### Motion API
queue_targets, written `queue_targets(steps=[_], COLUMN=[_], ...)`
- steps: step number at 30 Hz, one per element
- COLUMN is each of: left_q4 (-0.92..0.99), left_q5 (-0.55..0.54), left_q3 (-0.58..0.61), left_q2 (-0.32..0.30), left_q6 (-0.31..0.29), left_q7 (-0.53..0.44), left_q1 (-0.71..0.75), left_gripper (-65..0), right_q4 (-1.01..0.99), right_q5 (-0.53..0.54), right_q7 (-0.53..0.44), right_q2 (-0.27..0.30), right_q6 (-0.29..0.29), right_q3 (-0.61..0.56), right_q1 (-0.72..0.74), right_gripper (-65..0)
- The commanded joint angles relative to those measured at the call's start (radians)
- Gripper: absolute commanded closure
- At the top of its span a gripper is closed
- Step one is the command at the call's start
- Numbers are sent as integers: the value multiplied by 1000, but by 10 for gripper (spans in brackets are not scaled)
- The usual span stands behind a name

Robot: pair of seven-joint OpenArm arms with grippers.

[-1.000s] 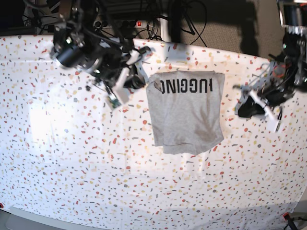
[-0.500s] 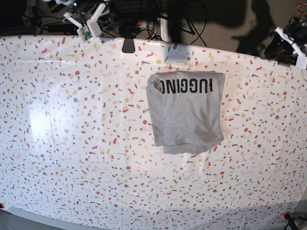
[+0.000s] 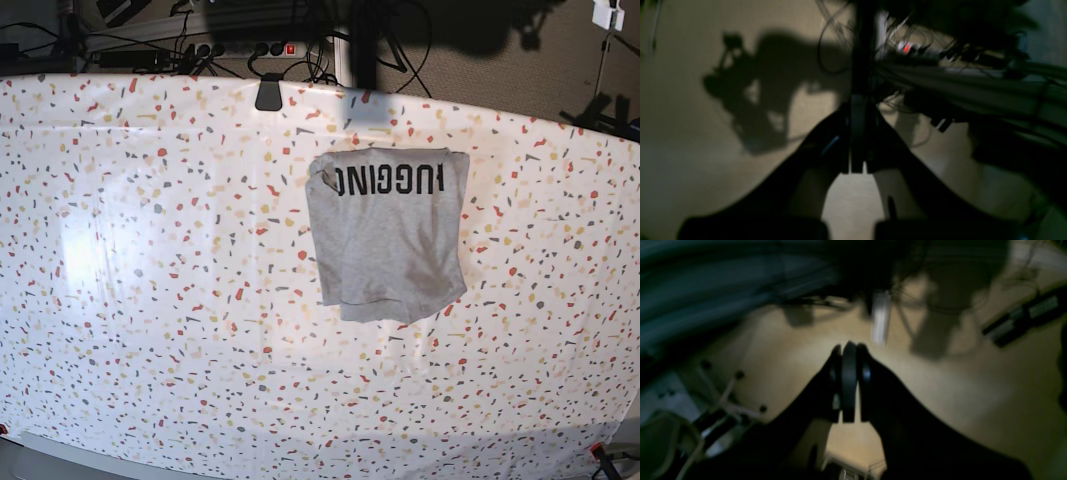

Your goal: Fold the T-shirt properly

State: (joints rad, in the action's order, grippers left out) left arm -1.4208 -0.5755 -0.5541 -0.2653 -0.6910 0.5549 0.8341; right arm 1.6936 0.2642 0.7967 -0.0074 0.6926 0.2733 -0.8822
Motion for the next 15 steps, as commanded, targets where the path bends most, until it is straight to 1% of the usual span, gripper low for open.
queue_targets(steps=[1,3,6,10,12,15], left_q4=[40,157,344,592,708,861], left_q5=[10,71,163,296,338,366], left_q3=[-7,-7,-7,-7,-7,1], left_q2=[-4,11,18,18,18,19], left_q6=[-7,-7,-7,-7,-7,-7], left_q7=[-28,-64,-122,-207,-231,-243], left_q1=[0,-37,-109,-234,-304,-403], left_gripper=[0,0,0,0,0,0], right_q4=[-55,-206,-436,-731,-865,-1032], right_q5=[-10,-49,-60,-85,-114,-162], right_q7=[-19,-44,-81,-200,-244,-272], right_q2=[4,21,61,121,145,172], right_q6=[6,6,5,-16,-26,-39], right_q3=[2,1,1,1,1,1], right_q1=[16,83,179,317,391,501], right_gripper=[0,0,0,0,0,0])
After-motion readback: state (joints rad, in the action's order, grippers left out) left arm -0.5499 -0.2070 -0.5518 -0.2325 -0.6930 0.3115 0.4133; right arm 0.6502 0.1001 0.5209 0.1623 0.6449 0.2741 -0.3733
